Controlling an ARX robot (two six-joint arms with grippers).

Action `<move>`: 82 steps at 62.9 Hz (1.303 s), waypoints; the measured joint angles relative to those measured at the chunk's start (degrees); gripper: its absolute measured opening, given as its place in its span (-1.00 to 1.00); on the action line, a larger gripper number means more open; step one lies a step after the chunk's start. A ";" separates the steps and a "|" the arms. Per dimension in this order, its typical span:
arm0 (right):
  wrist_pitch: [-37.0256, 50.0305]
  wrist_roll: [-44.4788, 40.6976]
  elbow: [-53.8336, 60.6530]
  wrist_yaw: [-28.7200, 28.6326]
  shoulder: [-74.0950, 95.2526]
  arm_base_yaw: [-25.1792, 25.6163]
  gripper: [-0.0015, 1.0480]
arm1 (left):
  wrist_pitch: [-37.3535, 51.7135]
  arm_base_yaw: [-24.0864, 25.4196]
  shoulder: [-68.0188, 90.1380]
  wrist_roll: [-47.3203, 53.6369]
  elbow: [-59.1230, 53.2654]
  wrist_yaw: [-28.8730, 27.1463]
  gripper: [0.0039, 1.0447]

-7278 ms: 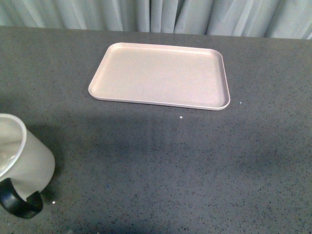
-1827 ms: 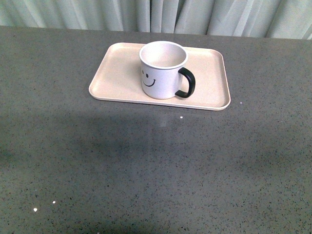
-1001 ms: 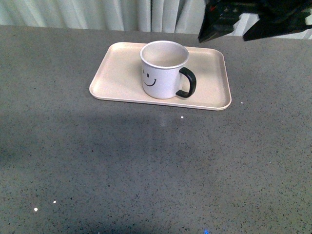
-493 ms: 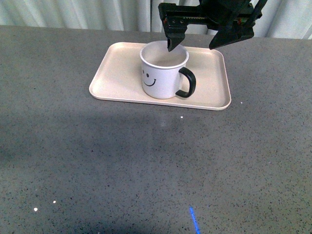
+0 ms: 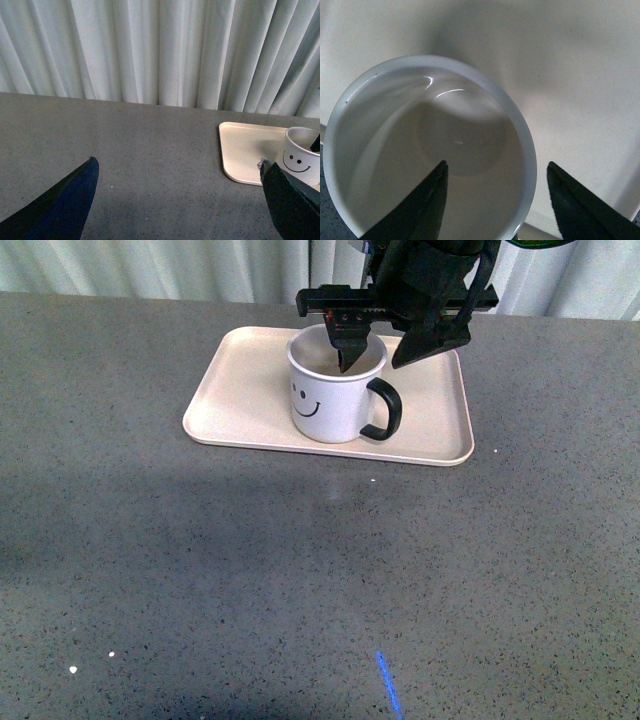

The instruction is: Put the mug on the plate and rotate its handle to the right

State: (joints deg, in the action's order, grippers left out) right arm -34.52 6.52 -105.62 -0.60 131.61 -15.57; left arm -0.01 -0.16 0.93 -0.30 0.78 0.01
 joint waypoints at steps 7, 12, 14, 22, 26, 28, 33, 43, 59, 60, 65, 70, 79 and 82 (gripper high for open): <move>-1.75 0.22 -2.27 0.26 1.49 -0.11 -0.35 | 0.00 0.00 0.00 0.00 0.00 0.00 0.83; -3.28 0.20 -4.13 0.59 2.58 -0.09 -0.62 | 0.00 0.00 0.00 0.00 0.00 0.00 0.83; -3.98 0.13 -4.96 0.66 2.91 -0.07 -0.72 | 0.00 0.00 0.00 0.00 0.00 0.00 0.83; -8.17 -3.21 -9.84 1.55 4.28 0.24 -0.97 | 0.00 0.00 0.00 0.00 0.00 0.00 0.83; -9.99 -5.70 -13.31 1.57 5.27 0.70 -0.97 | 0.00 0.00 0.00 0.00 0.00 0.00 0.83; -10.60 -6.69 -14.60 1.51 5.64 0.92 -0.97 | 0.00 0.00 0.00 0.00 0.00 0.00 0.83; -13.46 -10.47 -19.43 -0.37 7.08 1.99 -0.97 | 0.00 0.00 0.00 0.00 0.00 0.00 0.83; -17.59 -17.64 -26.71 -4.15 9.35 4.22 -0.97 | 0.00 0.00 0.00 0.00 0.00 0.00 0.83; -19.19 -25.79 -28.87 -7.93 11.32 5.64 -0.97 | 0.00 0.00 0.00 0.00 0.00 0.00 0.83; -19.21 -26.05 -28.87 -8.15 11.39 5.62 -0.97 | 0.00 0.00 0.00 0.00 0.00 0.00 0.83; -19.23 -27.61 -28.87 -8.22 11.61 5.55 -0.97 | 0.00 0.00 0.00 0.00 0.00 0.00 0.83; -19.28 -28.52 -28.87 -8.22 11.87 5.55 -0.97 | 0.00 0.00 0.00 0.00 0.00 0.00 0.83; -19.67 -29.90 -28.87 -8.00 12.96 5.57 -0.97 | 0.00 0.00 0.00 0.00 0.00 0.00 0.83; -19.69 -30.16 -28.87 -8.02 13.35 5.55 -0.97 | 0.00 0.00 0.00 0.00 0.00 0.00 0.83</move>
State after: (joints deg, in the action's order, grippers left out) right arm -54.22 -23.64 -134.50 -8.62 144.97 -10.02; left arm -0.01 -0.16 0.93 -0.30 0.78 0.01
